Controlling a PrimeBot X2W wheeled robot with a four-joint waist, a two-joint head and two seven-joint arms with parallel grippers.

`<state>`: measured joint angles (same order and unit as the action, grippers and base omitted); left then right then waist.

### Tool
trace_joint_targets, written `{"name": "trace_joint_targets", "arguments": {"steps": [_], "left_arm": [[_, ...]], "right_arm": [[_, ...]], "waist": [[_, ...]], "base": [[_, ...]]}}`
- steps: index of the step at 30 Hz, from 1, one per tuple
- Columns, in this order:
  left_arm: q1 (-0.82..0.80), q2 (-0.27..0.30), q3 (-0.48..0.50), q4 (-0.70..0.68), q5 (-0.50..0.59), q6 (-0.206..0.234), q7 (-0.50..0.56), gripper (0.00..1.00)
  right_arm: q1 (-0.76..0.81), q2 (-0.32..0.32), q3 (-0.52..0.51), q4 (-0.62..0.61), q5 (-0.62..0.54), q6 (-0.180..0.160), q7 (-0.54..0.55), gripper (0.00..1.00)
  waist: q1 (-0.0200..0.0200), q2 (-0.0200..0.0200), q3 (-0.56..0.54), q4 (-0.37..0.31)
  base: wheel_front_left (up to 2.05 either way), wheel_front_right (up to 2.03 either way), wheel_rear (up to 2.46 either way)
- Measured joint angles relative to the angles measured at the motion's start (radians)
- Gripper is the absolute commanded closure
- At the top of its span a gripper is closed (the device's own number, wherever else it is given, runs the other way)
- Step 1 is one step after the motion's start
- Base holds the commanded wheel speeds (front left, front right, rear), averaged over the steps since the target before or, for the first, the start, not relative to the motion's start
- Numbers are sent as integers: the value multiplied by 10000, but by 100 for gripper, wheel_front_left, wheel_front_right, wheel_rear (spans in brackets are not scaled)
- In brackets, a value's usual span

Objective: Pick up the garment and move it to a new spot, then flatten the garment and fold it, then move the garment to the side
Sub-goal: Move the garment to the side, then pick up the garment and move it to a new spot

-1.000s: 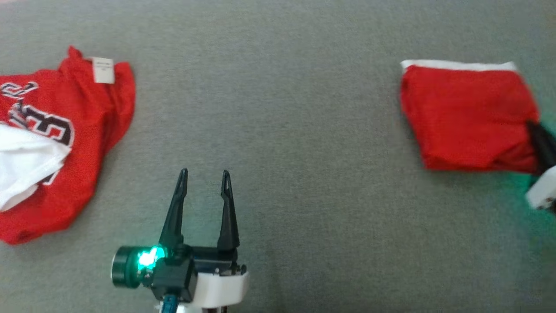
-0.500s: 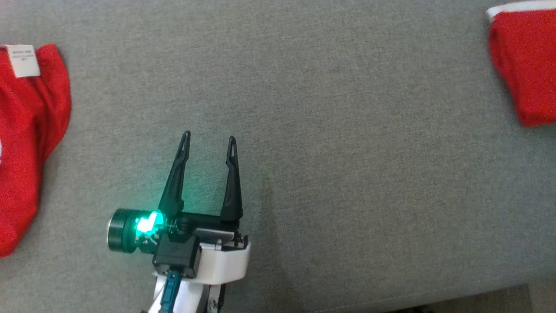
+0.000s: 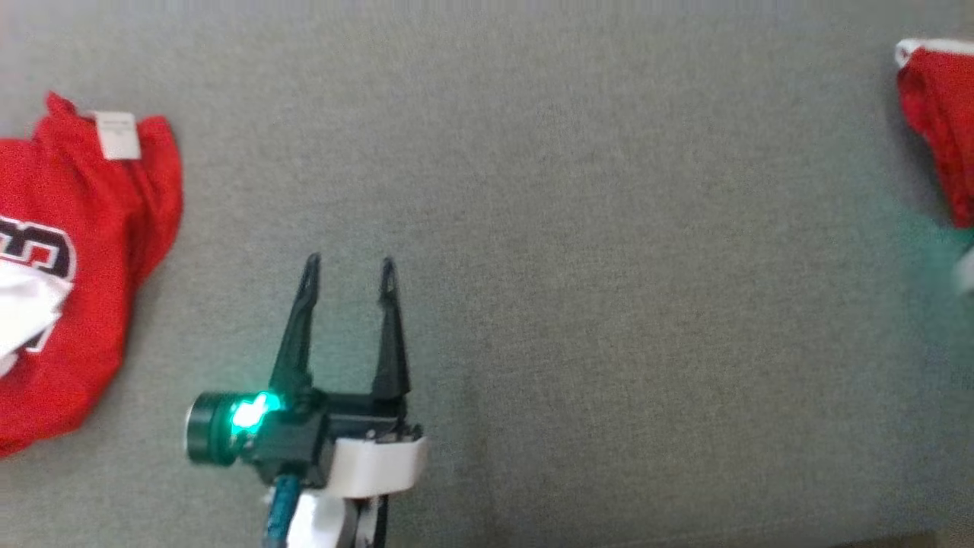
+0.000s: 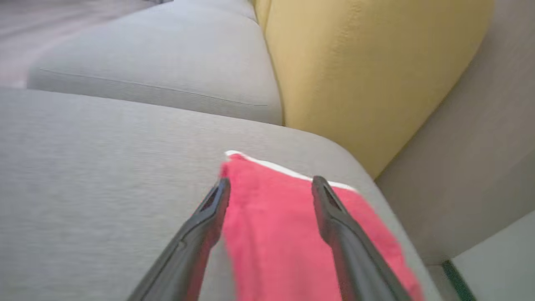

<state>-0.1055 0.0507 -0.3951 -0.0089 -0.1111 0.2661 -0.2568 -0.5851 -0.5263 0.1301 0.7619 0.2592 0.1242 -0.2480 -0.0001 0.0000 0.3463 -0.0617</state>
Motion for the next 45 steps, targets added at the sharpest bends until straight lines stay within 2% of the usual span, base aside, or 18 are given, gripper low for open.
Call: {"name": "trace_joint_targets", "arguments": {"steps": [4,5,11,16,19,24,31,36,45], "left_arm": [[563,4,334,249,-337,67,2,0],[563,4,334,249,-337,67,2,0],[1254,6,775,777,-491,-38,2,0],[1838,8,1129,1064,-568,-299,2,0],[2127,10,1427,1118,-573,-391,2,0],[2746,15,1870,1053,-596,-506,2,0],[3853,23,2337,1064,-322,-1208,2,0],[4014,25,2441,1062,-163,-1524,2,0],[4015,25,2472,1062,-121,-1607,4,0]], "right_arm": [[1515,1137,113,-1189,439,0,0,0],[1515,1137,113,-1189,439,0,0,0],[3661,2387,-198,-2945,704,0,0,0],[5587,3476,-851,-4614,173,0,-2,0],[6543,3864,-911,-5333,-178,0,-2,0],[7620,3958,-692,-5793,-706,0,-2,0],[8447,3937,-500,-5823,-965,0,-2,0],[8637,3935,-472,-5825,-1030,0,-2,0],[8637,3952,-573,-5885,-1112,0,-2,0]], "waist": [[0,0,-794,127],[0,0,-794,127],[-2,1,-2171,389],[-3,1,-3253,673],[-3,1,-3754,831],[-2,1,-4351,944],[-1,1,-4919,833],[0,1,-5117,808],[1,0,-5115,842]], "base": [[0,0,0],[0,0,0],[0,0,0],[0,0,0],[0,0,0],[0,0,0],[0,0,0],[0,0,0],[0,0,0]]}}
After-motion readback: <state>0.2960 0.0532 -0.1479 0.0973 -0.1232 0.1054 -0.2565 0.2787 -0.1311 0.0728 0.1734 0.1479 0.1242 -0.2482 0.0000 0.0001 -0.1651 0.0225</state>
